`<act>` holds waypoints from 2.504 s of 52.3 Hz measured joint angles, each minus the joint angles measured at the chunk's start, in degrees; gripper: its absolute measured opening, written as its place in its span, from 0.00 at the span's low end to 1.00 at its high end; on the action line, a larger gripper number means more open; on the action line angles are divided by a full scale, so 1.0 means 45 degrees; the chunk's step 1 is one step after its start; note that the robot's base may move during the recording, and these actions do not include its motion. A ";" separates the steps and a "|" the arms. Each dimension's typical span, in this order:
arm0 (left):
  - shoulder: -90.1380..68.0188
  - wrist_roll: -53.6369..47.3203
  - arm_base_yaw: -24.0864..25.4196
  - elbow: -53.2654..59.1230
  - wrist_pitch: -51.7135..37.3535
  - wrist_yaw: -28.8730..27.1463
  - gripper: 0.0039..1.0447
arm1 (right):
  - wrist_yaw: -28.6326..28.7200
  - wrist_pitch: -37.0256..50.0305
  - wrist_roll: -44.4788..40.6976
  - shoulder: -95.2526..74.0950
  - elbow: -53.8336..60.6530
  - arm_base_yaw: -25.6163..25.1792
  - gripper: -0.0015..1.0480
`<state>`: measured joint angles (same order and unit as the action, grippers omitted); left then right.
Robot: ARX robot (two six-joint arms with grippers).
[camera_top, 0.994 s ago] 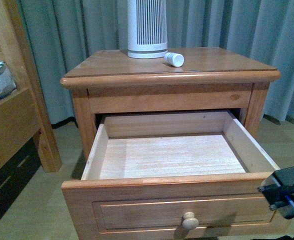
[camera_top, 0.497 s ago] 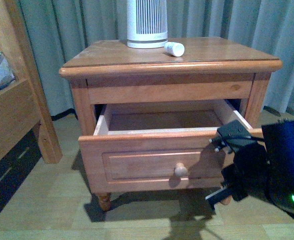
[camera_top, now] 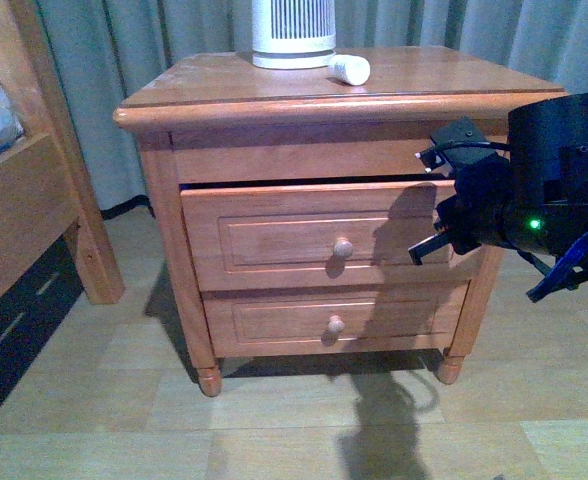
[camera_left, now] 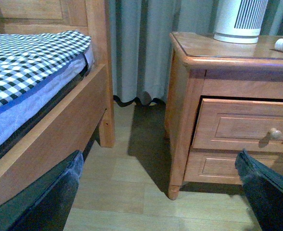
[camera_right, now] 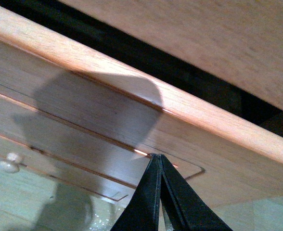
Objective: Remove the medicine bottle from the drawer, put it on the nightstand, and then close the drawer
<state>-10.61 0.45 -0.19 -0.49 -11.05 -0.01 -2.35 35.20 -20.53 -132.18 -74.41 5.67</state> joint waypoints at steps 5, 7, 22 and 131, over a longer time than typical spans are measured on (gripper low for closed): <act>0.0000 0.0000 0.0000 0.0000 0.0000 0.0005 0.94 | 0.0005 -0.0024 0.0083 -0.0194 -0.0369 -0.0078 0.03; 0.0000 0.0000 0.0000 0.0000 0.0000 0.0005 0.94 | 0.0015 -0.0024 0.0141 -0.0228 -0.0432 -0.0097 0.03; 0.0000 0.0000 0.0000 0.0000 0.0000 0.0000 0.94 | 0.0087 0.1564 0.1409 -0.0175 0.0170 -0.0146 0.03; 0.0005 0.0000 0.0000 0.0000 0.0010 0.0005 0.94 | 0.0529 -0.7859 0.4624 2.9279 1.6364 -0.1229 0.87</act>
<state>-10.59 0.45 -0.19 -0.49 -11.00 0.01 0.03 -0.16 0.27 -0.43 -0.78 0.14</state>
